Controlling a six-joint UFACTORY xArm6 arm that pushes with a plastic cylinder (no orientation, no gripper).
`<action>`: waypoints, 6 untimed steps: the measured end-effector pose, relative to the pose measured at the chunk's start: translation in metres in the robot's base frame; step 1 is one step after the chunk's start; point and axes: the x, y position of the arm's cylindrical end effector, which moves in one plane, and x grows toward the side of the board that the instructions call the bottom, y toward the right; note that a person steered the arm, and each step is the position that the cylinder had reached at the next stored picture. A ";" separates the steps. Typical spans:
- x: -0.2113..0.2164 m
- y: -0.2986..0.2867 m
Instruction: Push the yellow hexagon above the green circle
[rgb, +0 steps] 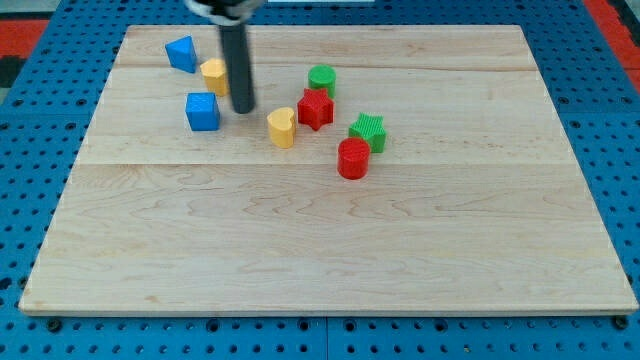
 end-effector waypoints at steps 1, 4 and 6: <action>-0.030 -0.053; -0.094 0.026; -0.047 -0.008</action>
